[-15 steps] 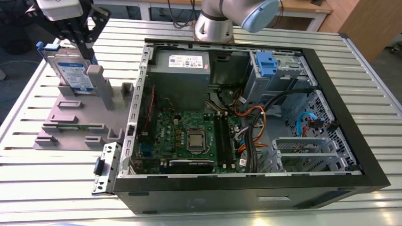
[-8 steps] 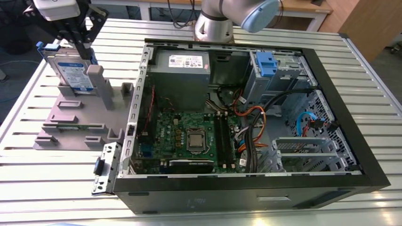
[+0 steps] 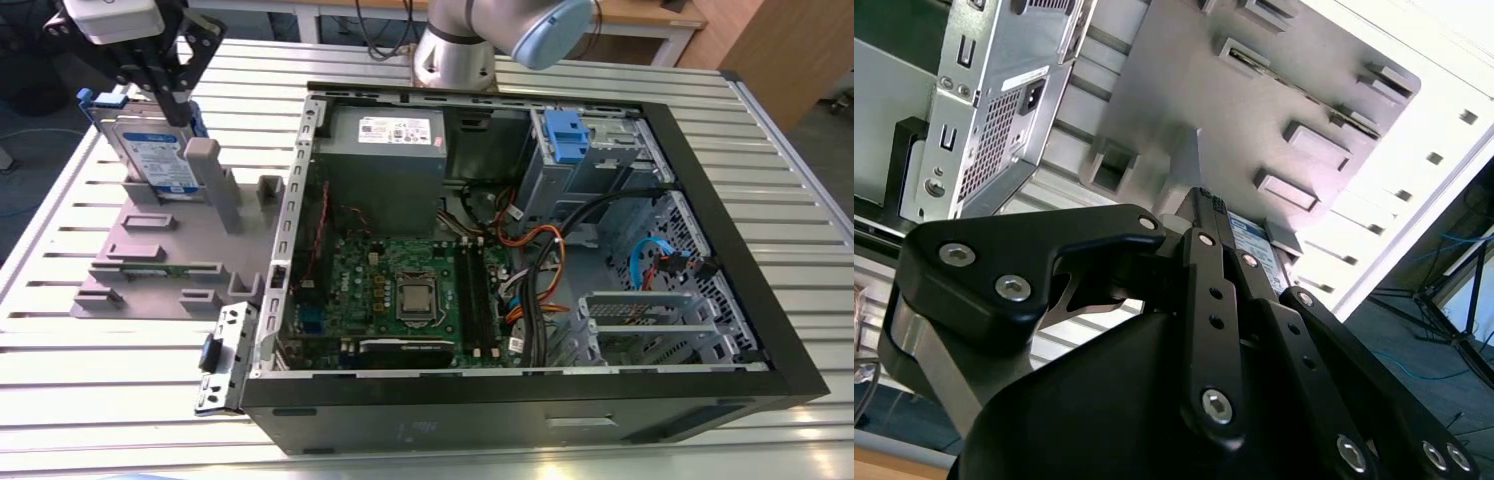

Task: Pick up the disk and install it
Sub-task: 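Reach for the disk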

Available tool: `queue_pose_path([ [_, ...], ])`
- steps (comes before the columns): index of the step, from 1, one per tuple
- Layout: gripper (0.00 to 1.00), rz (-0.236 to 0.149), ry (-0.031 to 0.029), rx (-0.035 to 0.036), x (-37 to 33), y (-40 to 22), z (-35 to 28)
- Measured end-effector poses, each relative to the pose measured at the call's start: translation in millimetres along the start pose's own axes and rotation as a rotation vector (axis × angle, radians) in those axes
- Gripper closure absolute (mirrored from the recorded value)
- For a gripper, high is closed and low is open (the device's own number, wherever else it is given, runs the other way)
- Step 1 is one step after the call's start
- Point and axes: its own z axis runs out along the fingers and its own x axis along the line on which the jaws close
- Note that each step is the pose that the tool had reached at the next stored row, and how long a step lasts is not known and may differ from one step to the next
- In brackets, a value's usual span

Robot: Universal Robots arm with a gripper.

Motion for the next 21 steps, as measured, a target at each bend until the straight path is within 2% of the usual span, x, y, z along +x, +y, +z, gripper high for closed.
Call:
queue_pose_path([
  [4,0.89,0.000,0.0000,0.0000,0.8,-0.1,0.0],
  [6,0.89,0.000,-0.0004,0.0051,14.4,-1.1,1.0],
  [21,0.89,0.000,-0.0003,0.0052,17.4,-1.3,1.0],
])
